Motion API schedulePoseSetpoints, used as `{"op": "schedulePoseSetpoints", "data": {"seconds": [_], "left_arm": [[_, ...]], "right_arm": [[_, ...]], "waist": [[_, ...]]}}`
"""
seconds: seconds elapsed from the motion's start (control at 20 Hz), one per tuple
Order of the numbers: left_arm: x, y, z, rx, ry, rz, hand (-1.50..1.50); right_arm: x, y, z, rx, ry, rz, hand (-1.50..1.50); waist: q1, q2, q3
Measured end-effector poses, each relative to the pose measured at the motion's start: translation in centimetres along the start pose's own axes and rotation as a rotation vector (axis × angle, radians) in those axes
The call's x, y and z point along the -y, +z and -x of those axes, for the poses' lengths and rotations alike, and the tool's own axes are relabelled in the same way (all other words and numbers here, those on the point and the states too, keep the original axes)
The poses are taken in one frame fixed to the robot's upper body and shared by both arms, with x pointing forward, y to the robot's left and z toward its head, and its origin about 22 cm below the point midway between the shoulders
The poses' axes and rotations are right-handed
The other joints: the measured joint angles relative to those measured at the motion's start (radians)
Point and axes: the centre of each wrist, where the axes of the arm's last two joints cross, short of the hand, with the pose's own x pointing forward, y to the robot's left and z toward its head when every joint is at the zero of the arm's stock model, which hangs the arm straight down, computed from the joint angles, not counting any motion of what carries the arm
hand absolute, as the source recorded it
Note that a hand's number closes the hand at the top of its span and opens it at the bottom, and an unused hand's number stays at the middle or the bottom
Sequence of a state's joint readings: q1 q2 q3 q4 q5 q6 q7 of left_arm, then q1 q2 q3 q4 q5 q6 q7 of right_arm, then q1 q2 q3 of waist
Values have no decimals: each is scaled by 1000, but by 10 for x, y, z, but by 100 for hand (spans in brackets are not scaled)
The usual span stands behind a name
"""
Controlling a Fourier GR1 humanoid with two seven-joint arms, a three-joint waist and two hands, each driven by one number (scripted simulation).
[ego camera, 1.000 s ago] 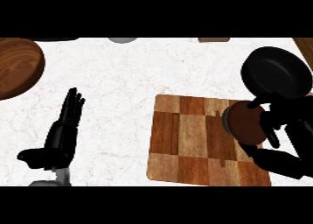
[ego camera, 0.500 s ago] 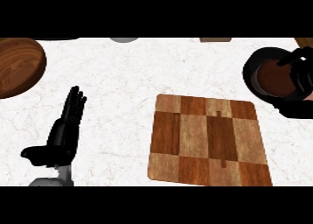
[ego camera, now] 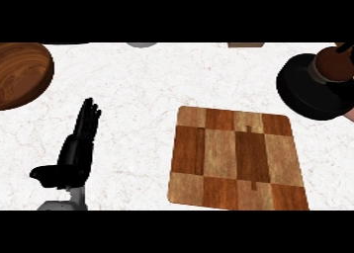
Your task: Pick the cupcake from the cutting board and place it in the pot
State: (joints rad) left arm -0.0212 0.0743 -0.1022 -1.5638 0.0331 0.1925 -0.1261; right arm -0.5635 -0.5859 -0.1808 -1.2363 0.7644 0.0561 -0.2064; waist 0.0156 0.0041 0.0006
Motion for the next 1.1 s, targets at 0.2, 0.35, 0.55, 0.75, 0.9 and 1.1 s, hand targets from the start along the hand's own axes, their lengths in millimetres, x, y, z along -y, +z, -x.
{"op": "schedulePoseSetpoints", "data": {"seconds": [0.2,0.35,0.55,0.75,0.9,1.1], "left_arm": [[-3,-4,-4,-1,5,11,0],[0,-3,-7,3,5,20,0],[2,-2,-3,4,7,22,0],[1,-2,-2,10,10,32,0],[4,-4,-3,13,10,34,0],[4,-5,-4,17,6,35,0]], "right_arm": [[-13,-13,26,-22,-4,-66,150],[-23,-19,42,-39,-2,-125,150],[-38,-17,62,-90,15,-196,150],[-55,-11,74,-209,38,-282,-150],[-63,-2,84,-256,29,-354,-150],[-63,1,91,-226,-114,-359,-150]], "waist": [[9,3,0],[17,6,0],[24,9,1],[35,14,1],[34,15,2],[35,16,3]]}}
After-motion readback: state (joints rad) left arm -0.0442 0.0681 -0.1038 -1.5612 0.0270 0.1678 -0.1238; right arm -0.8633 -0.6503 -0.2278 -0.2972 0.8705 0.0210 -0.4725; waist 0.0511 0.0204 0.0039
